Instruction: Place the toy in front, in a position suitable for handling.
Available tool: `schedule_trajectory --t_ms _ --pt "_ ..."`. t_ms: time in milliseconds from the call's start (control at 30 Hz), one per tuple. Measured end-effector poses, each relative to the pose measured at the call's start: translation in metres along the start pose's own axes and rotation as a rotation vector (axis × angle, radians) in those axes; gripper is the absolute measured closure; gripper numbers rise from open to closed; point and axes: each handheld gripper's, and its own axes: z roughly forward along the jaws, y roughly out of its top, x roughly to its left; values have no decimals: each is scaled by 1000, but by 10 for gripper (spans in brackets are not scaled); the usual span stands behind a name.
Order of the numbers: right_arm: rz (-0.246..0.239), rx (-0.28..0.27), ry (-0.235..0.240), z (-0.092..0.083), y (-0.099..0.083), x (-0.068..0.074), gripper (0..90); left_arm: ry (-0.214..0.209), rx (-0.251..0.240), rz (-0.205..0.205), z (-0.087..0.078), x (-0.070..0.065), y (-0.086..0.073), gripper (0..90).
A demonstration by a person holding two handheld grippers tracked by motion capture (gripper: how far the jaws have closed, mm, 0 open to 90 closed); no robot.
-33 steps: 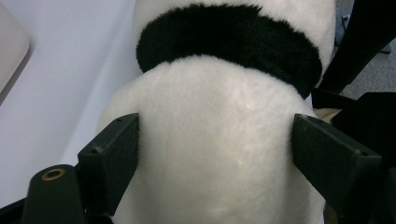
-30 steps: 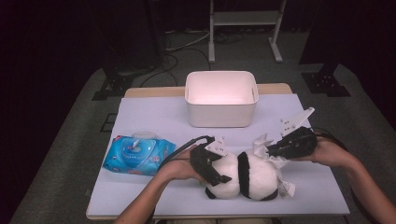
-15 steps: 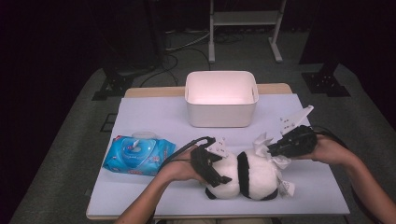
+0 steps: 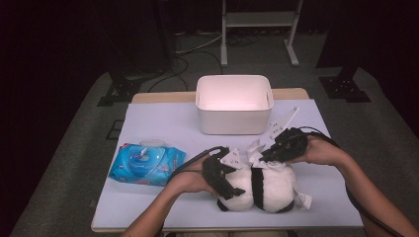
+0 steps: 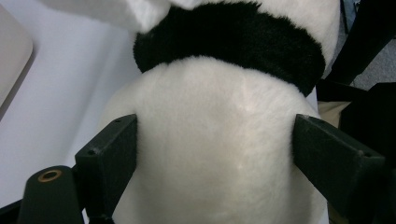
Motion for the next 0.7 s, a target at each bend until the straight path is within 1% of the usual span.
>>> schedule_trajectory --t_ms 100,133,167,267,300,400,433,467,533,567,600,700 --pt "8 0 -1 -1 -2 -1 805 -3 -3 -1 0 0 0 161" --pt "10 -5 -5 -3 -4 -2 806 -4 -8 -7 1 -1 0 161" --pt "18 -8 -11 -5 -7 -3 806 -5 -5 -3 0 0 0 161" --pt "44 -26 -25 -12 -19 -5 806 -8 -6 -5 0 0 -1 162" --pt "45 -31 -30 -15 -23 -6 806 -8 -9 -6 0 0 -1 162" --pt "75 -49 -41 -23 -37 -6 807 -7 -9 -9 0 -1 -2 162" --pt "75 -49 -41 -23 -37 -6 807 -7 -9 -9 0 -1 -2 162" --pt "95 -61 -51 -28 -46 -5 806 -7 -18 -15 0 -1 -2 162" --pt "102 -71 -58 -32 -54 -4 806 -7 -19 -18 0 -2 -2 161" --pt "102 -71 -58 -32 -54 -4 806 -7 -19 -18 0 -2 -2 161" --pt "123 -80 -70 -37 -64 -3 806 -5 -10 -13 0 -1 -2 161" --pt "143 -85 -72 -39 -75 1 807 -6 -13 -26 0 -1 -2 163"
